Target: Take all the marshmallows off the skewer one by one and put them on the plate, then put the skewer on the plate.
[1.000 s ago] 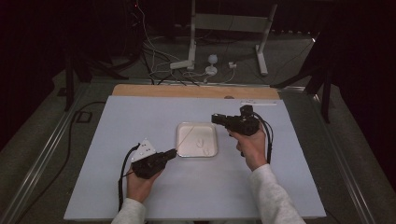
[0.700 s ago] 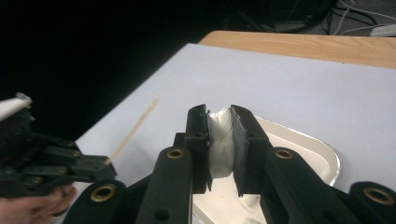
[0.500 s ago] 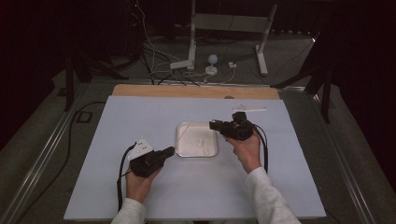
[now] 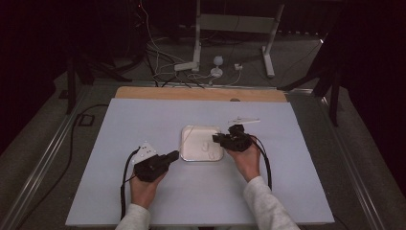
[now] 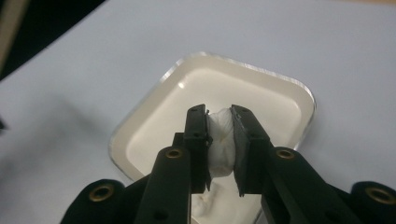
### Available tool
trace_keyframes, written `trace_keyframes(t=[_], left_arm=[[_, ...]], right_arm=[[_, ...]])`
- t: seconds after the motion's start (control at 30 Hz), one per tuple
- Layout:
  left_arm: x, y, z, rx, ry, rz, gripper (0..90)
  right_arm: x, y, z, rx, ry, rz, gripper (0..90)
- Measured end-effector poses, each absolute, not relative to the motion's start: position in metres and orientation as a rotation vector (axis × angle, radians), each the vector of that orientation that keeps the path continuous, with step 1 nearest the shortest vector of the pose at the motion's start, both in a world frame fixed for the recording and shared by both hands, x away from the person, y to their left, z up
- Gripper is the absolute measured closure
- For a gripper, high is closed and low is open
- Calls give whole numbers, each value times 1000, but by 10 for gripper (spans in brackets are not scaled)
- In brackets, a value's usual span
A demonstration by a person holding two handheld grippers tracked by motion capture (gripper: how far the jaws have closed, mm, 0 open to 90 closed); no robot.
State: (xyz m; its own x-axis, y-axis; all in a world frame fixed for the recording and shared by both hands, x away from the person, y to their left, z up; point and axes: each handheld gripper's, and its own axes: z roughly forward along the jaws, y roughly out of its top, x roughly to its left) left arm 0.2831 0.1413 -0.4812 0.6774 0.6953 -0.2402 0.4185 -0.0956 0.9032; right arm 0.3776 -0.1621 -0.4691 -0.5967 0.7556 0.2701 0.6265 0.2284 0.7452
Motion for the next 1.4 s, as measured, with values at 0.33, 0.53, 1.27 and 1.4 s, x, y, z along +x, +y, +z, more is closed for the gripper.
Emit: trace_keyframes(t=[0.33, 0.53, 1.27, 1.4], left_arm=[[284, 137, -479, 1727, 917, 296, 894], [286, 136, -472, 1712, 927, 308, 893], [303, 123, -462, 1658, 1038, 323, 890], [307, 118, -463, 1654, 1061, 322, 891]], right_arm=[[380, -153, -486, 1339, 2360, 1225, 566], [379, -153, -486, 1339, 2380, 1265, 302], [340, -170, -449, 1086, 2290, 1489, 0], [335, -182, -448, 1074, 2262, 1492, 0]])
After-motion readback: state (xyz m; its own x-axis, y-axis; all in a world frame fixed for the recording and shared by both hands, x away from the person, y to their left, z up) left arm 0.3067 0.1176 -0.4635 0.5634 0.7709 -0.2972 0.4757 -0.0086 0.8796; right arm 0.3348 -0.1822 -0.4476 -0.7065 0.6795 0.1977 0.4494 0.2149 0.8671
